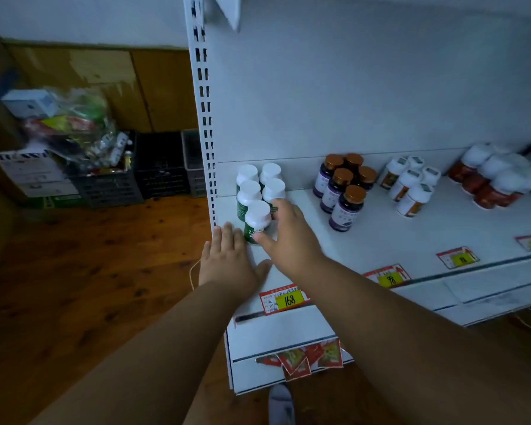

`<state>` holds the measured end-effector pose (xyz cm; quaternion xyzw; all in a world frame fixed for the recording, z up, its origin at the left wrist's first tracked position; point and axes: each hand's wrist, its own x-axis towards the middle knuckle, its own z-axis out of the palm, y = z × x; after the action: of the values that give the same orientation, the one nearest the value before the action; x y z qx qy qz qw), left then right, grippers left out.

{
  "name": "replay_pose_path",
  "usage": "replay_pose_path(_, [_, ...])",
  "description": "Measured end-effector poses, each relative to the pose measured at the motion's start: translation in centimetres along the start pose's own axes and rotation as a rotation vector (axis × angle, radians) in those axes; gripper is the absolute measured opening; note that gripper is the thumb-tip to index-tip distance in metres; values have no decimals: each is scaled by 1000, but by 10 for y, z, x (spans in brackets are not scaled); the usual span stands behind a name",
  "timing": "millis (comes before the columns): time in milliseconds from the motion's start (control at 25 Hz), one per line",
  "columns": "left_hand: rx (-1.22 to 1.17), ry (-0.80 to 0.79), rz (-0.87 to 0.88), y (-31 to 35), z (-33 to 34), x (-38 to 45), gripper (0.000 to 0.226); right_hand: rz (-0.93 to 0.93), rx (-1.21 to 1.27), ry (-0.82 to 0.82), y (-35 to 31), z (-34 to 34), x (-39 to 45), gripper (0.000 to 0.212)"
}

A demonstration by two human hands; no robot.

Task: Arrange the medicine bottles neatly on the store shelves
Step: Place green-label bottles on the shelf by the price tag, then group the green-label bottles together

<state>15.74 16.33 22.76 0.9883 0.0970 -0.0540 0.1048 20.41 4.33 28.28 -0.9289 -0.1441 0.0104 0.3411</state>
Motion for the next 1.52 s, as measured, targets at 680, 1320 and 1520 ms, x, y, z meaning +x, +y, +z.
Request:
replay_pose_path(680, [-143, 292, 457, 150, -62, -144, 63, -12, -183, 382, 45, -178, -172, 46])
replay_pose_path(1320, [-232, 217, 746, 130, -80, -150, 66, 269, -192, 528, 8, -164, -249, 46])
replay_pose_path(1520, [-249, 217, 642, 65, -75, -131, 65, 233, -125, 449, -9, -118, -210, 48])
